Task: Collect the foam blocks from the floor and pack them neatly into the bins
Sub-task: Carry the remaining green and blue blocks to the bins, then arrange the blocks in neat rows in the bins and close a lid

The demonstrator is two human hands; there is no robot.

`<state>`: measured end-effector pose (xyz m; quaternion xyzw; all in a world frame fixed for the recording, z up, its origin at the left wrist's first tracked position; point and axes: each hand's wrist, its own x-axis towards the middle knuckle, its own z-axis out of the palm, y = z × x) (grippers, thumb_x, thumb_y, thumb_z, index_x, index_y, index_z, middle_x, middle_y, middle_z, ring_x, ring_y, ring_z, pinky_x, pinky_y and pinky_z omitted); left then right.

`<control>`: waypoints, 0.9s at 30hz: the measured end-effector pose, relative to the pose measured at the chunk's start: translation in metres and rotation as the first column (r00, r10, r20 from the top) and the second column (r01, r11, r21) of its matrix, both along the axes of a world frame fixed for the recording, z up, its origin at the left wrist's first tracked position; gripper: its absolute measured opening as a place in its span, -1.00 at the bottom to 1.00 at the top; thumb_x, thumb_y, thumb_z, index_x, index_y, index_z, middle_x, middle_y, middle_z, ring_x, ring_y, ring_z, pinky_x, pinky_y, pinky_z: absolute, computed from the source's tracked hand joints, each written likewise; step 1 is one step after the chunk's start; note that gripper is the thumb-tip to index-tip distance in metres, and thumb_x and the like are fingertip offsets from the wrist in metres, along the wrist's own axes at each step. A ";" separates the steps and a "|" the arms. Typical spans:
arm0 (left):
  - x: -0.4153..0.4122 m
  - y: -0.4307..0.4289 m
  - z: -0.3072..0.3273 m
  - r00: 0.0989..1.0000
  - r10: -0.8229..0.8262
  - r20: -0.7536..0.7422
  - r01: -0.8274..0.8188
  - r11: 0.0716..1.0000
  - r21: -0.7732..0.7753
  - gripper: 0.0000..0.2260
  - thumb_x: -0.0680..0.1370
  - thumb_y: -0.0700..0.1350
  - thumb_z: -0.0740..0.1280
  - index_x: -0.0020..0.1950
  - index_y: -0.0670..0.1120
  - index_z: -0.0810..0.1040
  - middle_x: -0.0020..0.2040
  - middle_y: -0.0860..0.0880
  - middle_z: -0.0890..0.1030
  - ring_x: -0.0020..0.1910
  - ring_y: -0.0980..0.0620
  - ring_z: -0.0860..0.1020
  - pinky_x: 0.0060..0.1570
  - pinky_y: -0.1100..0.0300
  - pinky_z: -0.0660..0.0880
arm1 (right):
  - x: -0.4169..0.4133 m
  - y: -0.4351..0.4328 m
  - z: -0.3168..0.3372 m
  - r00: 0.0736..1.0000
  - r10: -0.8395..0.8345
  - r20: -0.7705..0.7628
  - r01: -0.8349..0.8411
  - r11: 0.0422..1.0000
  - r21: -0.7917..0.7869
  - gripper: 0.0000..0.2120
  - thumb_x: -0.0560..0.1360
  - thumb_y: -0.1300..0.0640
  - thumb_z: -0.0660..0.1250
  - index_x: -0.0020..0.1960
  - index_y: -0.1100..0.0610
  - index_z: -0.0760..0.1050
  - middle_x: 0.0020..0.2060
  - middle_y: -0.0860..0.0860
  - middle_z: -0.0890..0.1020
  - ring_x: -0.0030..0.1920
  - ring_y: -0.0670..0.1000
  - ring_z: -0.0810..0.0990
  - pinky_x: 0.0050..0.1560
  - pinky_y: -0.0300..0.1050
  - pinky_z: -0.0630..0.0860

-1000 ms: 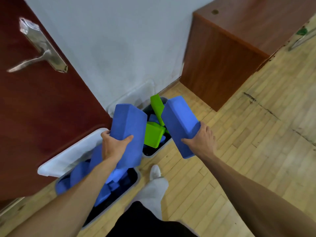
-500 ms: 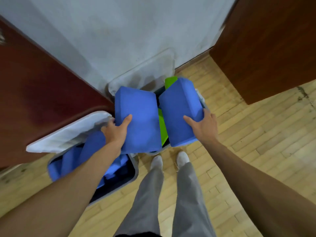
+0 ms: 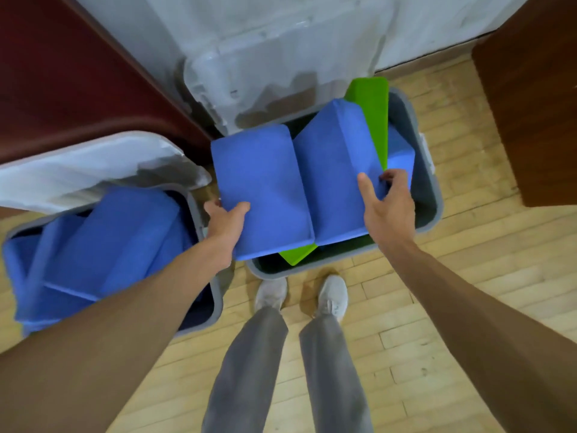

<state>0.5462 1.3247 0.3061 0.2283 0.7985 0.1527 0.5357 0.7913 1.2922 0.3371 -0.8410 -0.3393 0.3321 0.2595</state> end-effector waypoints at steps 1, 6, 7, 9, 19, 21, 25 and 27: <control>0.002 -0.002 -0.005 0.998 -0.062 -0.014 0.062 0.998 -0.030 -0.51 0.51 -0.08 0.36 0.37 -0.10 0.26 0.20 -0.06 0.46 0.02 -0.03 0.53 -0.02 0.07 0.48 | -0.003 0.000 -0.003 1.000 0.014 0.018 -0.014 1.000 0.020 -0.58 0.54 -0.12 0.30 0.19 0.19 0.39 0.07 0.03 0.51 0.14 0.09 0.47 0.10 -0.12 0.35; -0.002 -0.017 -0.019 0.908 -0.366 -0.202 0.344 0.929 -0.139 -0.42 0.49 -0.07 0.41 0.44 -0.10 0.26 0.34 -0.17 0.24 0.30 -0.20 0.38 0.28 0.01 0.39 | -0.015 -0.003 -0.010 0.929 0.258 0.265 -0.232 0.964 -0.127 -0.34 0.47 -0.18 0.33 0.46 0.09 0.26 0.43 0.03 0.30 0.37 0.15 0.26 0.35 0.10 0.20; -0.002 -0.018 -0.018 0.912 -0.360 -0.197 0.347 0.933 -0.101 -0.39 0.48 -0.07 0.43 0.45 -0.09 0.25 0.34 -0.16 0.25 0.30 -0.19 0.38 0.29 0.00 0.39 | -0.015 -0.005 -0.011 0.904 0.311 0.295 -0.268 0.947 -0.176 -0.30 0.48 -0.19 0.32 0.50 0.06 0.20 0.46 0.02 0.24 0.40 0.16 0.22 0.37 0.12 0.17; -0.002 -0.018 -0.014 0.907 -0.363 -0.213 0.364 0.931 -0.037 -0.31 0.46 -0.08 0.45 0.49 -0.07 0.17 0.38 -0.13 0.26 0.33 -0.16 0.36 0.26 0.02 0.38 | -0.014 -0.007 -0.009 0.874 0.353 0.334 -0.283 0.928 -0.241 -0.27 0.48 -0.22 0.29 0.53 0.03 0.13 0.47 0.05 0.19 0.41 0.18 0.20 0.37 0.14 0.15; -0.005 -0.009 0.062 0.886 -0.459 -0.068 0.456 0.888 -0.052 -0.61 0.55 -0.14 0.29 0.38 -0.10 0.37 0.22 -0.12 0.48 0.05 -0.05 0.48 0.02 0.11 0.41 | -0.022 -0.018 0.054 0.953 0.206 0.224 -0.144 0.954 -0.263 -0.36 0.50 -0.04 0.34 0.47 0.17 0.21 0.40 0.16 0.26 0.40 0.20 0.21 0.36 0.13 0.19; -0.007 -0.010 0.081 0.884 -0.467 -0.012 0.466 0.884 -0.047 -0.73 0.54 -0.16 0.27 0.25 -0.07 0.46 0.15 -0.12 0.54 0.04 -0.08 0.55 0.07 0.07 0.44 | -0.023 -0.027 0.072 0.963 0.202 0.178 -0.161 0.962 -0.221 -0.46 0.51 0.09 0.31 0.43 0.19 0.26 0.35 0.18 0.32 0.36 0.20 0.25 0.35 0.08 0.23; -0.014 -0.024 0.112 0.870 -0.488 0.066 0.490 0.872 -0.009 -0.84 0.55 -0.22 0.25 0.10 -0.10 0.54 0.06 -0.11 0.56 -0.13 0.00 0.56 0.10 0.10 0.47 | -0.028 -0.045 0.096 0.973 0.217 0.077 -0.202 0.965 -0.169 -0.67 0.52 0.17 0.27 0.27 0.16 0.43 0.16 0.10 0.50 0.16 0.10 0.49 0.14 -0.06 0.38; -0.020 -0.038 0.119 0.866 -0.496 0.068 0.496 0.868 0.007 -0.83 0.56 -0.23 0.24 0.10 -0.14 0.56 0.04 -0.12 0.58 -0.14 0.00 0.57 0.05 0.12 0.49 | -0.034 -0.057 0.100 0.968 0.251 0.021 -0.242 0.952 -0.189 -0.75 0.52 0.16 0.27 0.18 0.13 0.50 0.03 0.03 0.57 0.04 0.05 0.55 0.00 -0.13 0.40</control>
